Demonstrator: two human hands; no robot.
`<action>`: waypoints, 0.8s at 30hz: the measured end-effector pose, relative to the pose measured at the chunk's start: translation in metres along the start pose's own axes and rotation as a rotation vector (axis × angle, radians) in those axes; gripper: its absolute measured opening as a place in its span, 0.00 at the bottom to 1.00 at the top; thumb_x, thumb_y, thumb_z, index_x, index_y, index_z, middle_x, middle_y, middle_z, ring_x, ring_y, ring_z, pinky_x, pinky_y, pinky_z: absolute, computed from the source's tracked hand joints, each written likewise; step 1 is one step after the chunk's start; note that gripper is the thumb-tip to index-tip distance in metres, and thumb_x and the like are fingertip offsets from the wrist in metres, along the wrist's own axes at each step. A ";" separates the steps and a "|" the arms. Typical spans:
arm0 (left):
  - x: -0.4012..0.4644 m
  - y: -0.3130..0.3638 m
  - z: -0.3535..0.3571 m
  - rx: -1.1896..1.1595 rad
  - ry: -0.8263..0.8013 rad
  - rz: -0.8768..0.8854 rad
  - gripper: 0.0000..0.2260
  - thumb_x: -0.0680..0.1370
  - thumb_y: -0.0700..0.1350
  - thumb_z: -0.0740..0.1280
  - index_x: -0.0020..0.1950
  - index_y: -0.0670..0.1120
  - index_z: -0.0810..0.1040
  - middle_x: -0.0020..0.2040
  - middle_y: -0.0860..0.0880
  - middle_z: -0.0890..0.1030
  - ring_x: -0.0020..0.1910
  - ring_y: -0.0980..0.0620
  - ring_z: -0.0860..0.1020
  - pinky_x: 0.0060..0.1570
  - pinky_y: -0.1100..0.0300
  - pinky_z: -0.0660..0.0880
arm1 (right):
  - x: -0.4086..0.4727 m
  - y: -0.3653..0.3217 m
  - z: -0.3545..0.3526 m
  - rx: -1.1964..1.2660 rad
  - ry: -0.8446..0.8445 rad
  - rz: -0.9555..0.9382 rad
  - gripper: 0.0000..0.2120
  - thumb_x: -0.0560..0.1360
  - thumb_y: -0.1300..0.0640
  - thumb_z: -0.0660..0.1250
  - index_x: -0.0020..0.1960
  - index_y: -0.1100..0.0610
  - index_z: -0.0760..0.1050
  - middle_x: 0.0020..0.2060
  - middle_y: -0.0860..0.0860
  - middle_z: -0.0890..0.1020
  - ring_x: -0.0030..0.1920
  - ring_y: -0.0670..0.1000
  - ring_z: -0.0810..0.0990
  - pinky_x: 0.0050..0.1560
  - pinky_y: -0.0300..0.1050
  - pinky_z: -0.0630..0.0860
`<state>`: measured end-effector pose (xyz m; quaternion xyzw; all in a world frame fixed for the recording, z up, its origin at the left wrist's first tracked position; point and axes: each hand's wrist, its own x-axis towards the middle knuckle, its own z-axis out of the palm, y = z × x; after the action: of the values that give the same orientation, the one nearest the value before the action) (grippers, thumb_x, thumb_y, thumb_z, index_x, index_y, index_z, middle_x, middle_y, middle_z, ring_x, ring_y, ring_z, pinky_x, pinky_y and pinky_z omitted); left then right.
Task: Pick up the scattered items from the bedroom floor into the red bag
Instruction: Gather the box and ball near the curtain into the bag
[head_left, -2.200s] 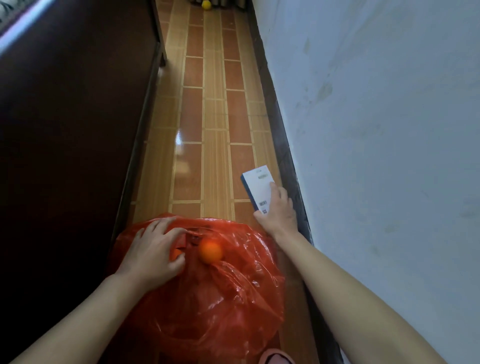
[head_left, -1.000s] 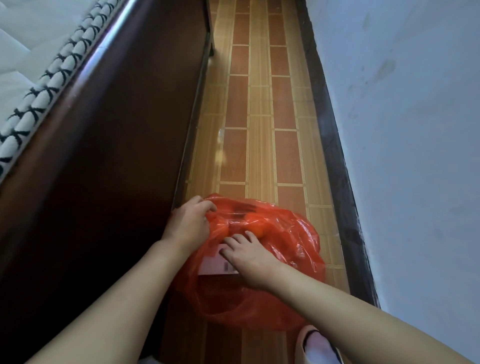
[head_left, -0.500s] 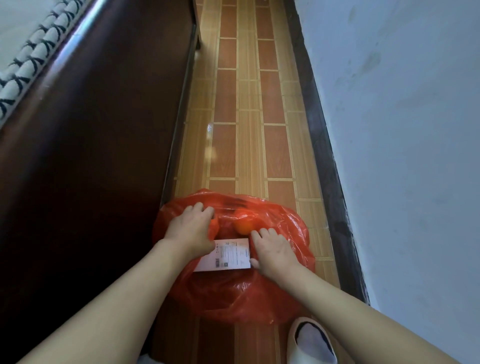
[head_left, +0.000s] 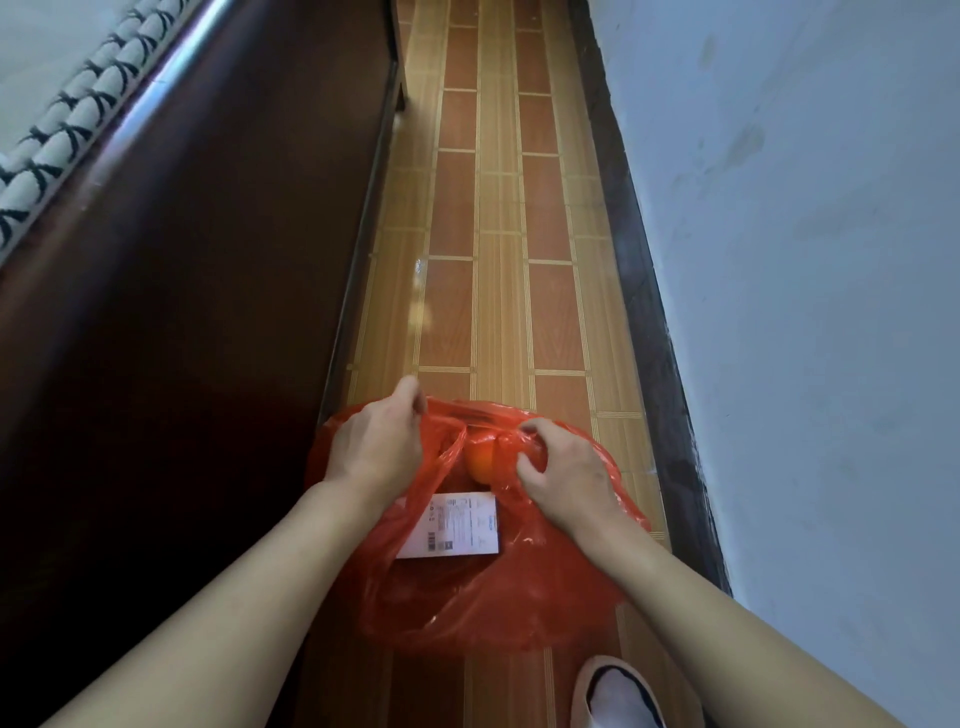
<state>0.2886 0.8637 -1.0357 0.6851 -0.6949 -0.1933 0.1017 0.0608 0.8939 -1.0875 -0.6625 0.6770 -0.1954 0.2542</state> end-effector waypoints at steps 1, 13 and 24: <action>0.000 0.001 -0.001 -0.008 0.015 -0.007 0.08 0.83 0.41 0.60 0.49 0.54 0.69 0.36 0.53 0.78 0.33 0.49 0.77 0.33 0.51 0.76 | 0.003 -0.004 -0.004 0.037 0.014 0.010 0.16 0.77 0.52 0.69 0.64 0.49 0.79 0.53 0.47 0.86 0.53 0.50 0.84 0.56 0.49 0.80; 0.000 -0.002 0.004 -0.135 0.033 0.080 0.09 0.77 0.38 0.66 0.43 0.52 0.78 0.42 0.56 0.80 0.41 0.52 0.80 0.39 0.52 0.79 | 0.015 -0.042 0.004 0.497 -0.127 0.086 0.13 0.77 0.51 0.73 0.62 0.46 0.80 0.45 0.47 0.84 0.44 0.46 0.82 0.49 0.40 0.78; 0.000 0.005 0.009 -0.179 -0.053 0.220 0.09 0.74 0.58 0.65 0.47 0.55 0.80 0.49 0.60 0.77 0.51 0.58 0.77 0.47 0.56 0.77 | 0.017 -0.039 0.010 0.573 -0.056 0.147 0.11 0.74 0.61 0.73 0.54 0.49 0.83 0.40 0.49 0.84 0.33 0.43 0.77 0.40 0.41 0.77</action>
<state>0.2808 0.8647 -1.0420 0.5878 -0.7481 -0.2602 0.1647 0.0980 0.8756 -1.0737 -0.5181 0.6329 -0.3413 0.4631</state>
